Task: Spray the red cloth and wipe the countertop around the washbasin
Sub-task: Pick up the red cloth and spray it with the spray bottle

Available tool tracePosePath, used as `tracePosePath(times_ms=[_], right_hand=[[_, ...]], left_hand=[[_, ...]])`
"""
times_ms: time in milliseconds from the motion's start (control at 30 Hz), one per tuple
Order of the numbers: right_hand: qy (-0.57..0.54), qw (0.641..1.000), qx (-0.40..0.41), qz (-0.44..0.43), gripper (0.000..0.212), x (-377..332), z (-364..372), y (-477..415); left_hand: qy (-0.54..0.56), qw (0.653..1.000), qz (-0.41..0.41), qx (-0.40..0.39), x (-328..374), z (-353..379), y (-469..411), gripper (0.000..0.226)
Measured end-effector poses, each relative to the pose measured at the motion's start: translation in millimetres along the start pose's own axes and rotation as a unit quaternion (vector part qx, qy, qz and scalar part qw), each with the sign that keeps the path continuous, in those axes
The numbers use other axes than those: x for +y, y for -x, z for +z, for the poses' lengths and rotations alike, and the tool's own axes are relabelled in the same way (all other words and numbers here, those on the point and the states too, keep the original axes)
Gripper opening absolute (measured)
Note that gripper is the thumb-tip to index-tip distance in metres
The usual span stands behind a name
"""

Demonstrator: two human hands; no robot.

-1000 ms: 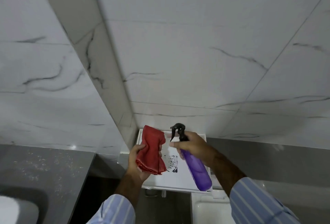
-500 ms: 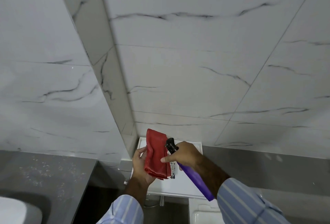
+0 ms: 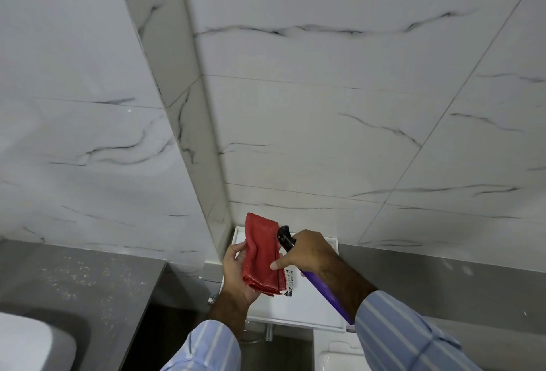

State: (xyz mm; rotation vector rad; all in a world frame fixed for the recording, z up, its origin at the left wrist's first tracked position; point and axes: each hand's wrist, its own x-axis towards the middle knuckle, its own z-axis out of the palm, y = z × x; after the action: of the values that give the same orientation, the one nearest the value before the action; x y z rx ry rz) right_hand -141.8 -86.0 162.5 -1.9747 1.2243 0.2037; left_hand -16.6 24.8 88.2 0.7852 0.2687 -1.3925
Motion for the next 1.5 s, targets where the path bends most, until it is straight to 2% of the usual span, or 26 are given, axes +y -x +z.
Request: tracePosePath(times_ms=[100,267,400,600,667,800,900,1033,1333,1400,1500], right_hand=[[0.043,0.999,0.018,0.010,0.058,-0.5,1.1,-0.5],[0.045,0.999,0.005,0.013,0.053,-3.4,0.9,-0.3],[0.046,0.999,0.028,0.007,0.058,-5.3,4.0,-1.8],[0.051,0.998,0.048,0.007,0.051,-4.7,9.1,-9.2],[0.011,0.997,0.074,-0.022,0.039,-1.4,13.4,-12.6],[-0.100,0.983,0.143,-0.056,0.036,8.9,22.2,-19.7],[-0.207,0.961,0.177,-0.056,0.034,23.9,35.2,-28.9],[-0.334,0.920,0.195,-0.064,0.012,38.3,53.2,-40.4],[-0.350,0.901,0.216,-0.141,0.010,66.2,78.3,-67.1],[-0.352,0.897,0.222,-0.147,0.001,71.2,81.0,-71.0],[-0.340,0.912,0.201,-0.113,0.032,76.4,78.7,-78.2]], left_hand=[[0.006,1.000,0.003,-0.004,1.4,0.8,1.9,0.075],[0.002,1.000,-0.006,-0.009,3.6,-1.3,0.4,0.076],[0.004,1.000,0.003,-0.017,5.5,-3.8,-0.4,0.074],[0.012,0.999,0.002,-0.037,10.5,-3.4,1.4,0.072],[0.019,0.999,0.005,-0.040,11.2,-3.7,2.3,0.072],[0.030,0.998,-0.012,-0.051,11.6,-8.6,4.8,0.080],[0.024,0.999,-0.020,-0.045,12.2,-18.6,6.4,0.080],[0.008,1.000,-0.003,-0.015,12.5,-32.0,8.1,0.078],[0.007,1.000,-0.016,0.010,12.8,-58.7,5.0,0.074],[0.008,1.000,-0.014,0.001,12.0,-60.4,5.4,0.072],[0.004,1.000,-0.004,-0.005,10.2,-58.6,6.9,0.067]])
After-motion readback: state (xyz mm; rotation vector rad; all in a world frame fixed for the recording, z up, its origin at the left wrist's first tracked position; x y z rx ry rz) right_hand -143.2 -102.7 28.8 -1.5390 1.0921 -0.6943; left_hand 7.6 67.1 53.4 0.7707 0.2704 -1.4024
